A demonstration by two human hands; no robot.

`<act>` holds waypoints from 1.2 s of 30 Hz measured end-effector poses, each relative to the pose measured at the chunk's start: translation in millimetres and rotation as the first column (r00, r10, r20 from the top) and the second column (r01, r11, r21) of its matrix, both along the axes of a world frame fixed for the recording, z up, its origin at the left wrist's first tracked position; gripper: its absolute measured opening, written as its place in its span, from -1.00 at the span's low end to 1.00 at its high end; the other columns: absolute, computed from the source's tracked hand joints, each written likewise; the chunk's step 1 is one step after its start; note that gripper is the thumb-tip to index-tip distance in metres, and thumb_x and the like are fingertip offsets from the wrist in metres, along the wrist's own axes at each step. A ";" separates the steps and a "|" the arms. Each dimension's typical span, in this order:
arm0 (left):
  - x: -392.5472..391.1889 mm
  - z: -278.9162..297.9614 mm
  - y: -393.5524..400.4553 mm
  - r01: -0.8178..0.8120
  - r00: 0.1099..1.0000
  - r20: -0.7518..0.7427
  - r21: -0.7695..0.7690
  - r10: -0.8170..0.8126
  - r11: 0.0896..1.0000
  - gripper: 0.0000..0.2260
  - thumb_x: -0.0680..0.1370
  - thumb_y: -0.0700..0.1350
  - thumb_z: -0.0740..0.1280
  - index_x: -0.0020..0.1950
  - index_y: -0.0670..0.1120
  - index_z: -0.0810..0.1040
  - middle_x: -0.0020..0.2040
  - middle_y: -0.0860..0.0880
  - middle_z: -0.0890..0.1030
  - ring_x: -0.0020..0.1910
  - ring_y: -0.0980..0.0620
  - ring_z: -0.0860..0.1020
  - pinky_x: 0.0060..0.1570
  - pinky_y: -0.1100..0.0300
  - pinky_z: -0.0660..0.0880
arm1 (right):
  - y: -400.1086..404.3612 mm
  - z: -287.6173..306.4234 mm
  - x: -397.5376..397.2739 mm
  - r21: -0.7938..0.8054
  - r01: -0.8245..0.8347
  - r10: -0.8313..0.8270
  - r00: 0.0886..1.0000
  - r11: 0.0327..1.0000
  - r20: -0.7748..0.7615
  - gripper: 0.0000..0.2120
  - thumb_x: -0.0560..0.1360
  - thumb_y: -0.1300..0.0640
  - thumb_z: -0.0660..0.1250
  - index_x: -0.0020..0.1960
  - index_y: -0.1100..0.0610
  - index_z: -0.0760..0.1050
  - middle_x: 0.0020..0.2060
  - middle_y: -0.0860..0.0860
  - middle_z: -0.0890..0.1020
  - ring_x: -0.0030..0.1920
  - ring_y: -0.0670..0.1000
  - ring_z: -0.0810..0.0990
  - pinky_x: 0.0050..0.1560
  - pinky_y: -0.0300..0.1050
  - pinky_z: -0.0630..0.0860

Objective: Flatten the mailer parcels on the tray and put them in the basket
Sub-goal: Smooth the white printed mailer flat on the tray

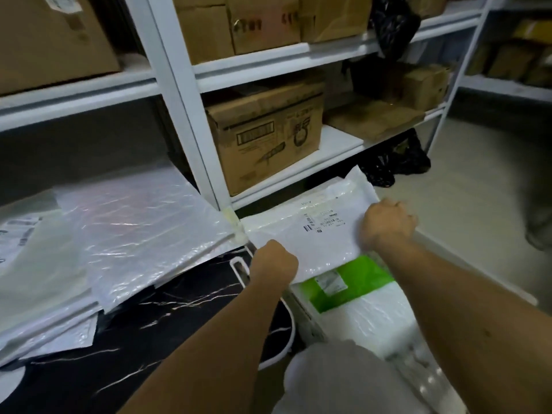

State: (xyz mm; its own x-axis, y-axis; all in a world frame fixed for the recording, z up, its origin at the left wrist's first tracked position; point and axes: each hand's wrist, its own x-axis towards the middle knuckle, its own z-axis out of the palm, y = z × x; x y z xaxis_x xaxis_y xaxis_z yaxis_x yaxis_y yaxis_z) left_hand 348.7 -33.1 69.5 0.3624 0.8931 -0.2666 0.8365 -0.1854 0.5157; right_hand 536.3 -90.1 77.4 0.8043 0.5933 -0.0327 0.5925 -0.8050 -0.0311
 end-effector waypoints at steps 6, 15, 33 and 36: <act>55.4 -43.5 9.7 0.177 0.973 -0.138 -0.062 -0.184 0.982 -0.82 0.60 -0.21 0.15 0.06 -0.22 0.51 0.00 -0.10 0.55 0.09 -0.07 0.53 0.03 0.24 0.43 | 17.3 -45.7 46.2 -0.147 -0.096 0.101 0.995 0.984 0.025 -0.58 0.55 0.14 0.09 0.40 0.16 0.34 0.29 0.06 0.37 0.34 0.12 0.27 0.24 0.06 0.31; 106.9 -122.2 43.5 0.258 0.856 -0.350 -0.350 -0.381 0.901 -0.68 0.64 -0.15 0.09 0.31 -0.24 0.44 0.30 -0.17 0.47 0.30 -0.14 0.43 0.31 0.04 0.35 | 48.8 -153.2 76.7 -0.209 -0.244 0.220 0.966 0.947 -0.132 -0.60 0.63 0.17 -0.01 0.45 0.15 0.28 0.43 0.08 0.27 0.44 0.14 0.22 0.37 0.11 0.25; 124.0 -166.6 69.7 0.324 0.693 -0.536 -0.366 -0.483 0.872 -0.56 0.65 -0.18 0.02 0.54 -0.19 0.11 0.50 -0.29 0.16 0.48 -0.31 0.12 0.37 -0.37 0.07 | 88.1 -280.9 -15.7 -0.377 -0.494 0.356 0.854 0.784 -0.379 -0.18 0.39 -0.49 0.02 0.52 -0.28 -0.24 0.56 -0.03 -0.25 0.52 0.24 -0.30 0.35 0.45 -0.08; 122.8 -165.7 72.1 0.360 0.669 -0.548 -0.352 -0.502 0.864 -0.57 0.66 -0.13 -0.03 0.52 -0.21 0.18 0.48 -0.27 0.21 0.47 -0.29 0.14 0.38 -0.35 0.05 | 91.0 -287.6 -21.0 -0.390 -0.442 0.284 0.871 0.808 -0.401 -0.15 0.36 -0.52 0.02 0.52 -0.29 -0.23 0.56 -0.06 -0.20 0.52 0.22 -0.31 0.32 0.50 -0.12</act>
